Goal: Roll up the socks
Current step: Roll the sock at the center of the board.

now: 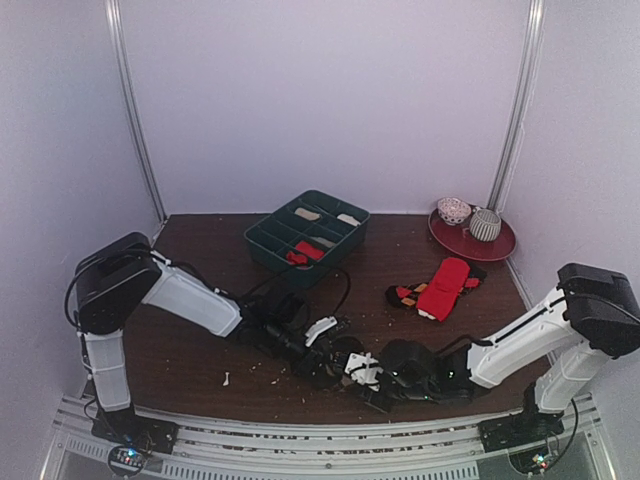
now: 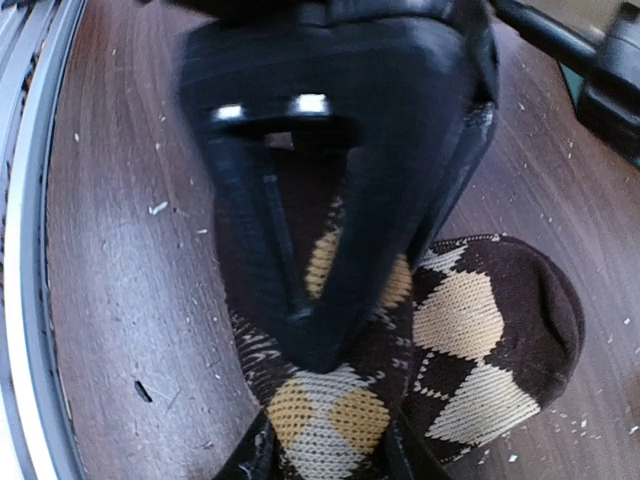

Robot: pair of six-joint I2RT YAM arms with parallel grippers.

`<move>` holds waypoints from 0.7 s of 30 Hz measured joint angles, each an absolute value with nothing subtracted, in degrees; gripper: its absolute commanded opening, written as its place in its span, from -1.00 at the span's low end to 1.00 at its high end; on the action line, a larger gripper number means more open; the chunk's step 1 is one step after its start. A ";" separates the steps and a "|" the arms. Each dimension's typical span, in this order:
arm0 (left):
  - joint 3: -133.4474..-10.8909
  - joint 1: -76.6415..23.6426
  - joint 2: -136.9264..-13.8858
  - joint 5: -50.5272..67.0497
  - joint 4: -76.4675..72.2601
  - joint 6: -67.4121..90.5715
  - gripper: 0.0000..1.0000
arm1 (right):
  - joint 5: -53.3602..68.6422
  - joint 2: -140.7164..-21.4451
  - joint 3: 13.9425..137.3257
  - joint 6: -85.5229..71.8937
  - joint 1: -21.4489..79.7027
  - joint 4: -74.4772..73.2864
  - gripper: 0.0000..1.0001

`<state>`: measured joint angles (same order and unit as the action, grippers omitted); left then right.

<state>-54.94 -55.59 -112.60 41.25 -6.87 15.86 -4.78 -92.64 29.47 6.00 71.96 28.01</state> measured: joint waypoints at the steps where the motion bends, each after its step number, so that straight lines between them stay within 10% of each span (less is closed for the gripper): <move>1: -54.89 -55.59 -112.46 40.69 -6.61 15.57 0.42 | -4.16 -92.64 29.58 4.97 71.64 27.97 -0.45; 3: -54.52 -55.61 -111.70 40.47 -6.55 15.29 0.94 | -2.28 -92.62 29.54 2.28 70.87 28.32 -0.46; 21: -32.23 -61.14 -91.46 22.76 -27.57 2.66 0.96 | 28.86 -98.89 30.79 -21.08 57.67 34.68 -0.45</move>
<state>-32.23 -61.14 -91.46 22.76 -27.57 2.66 28.86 -98.89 30.79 -21.08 57.67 34.68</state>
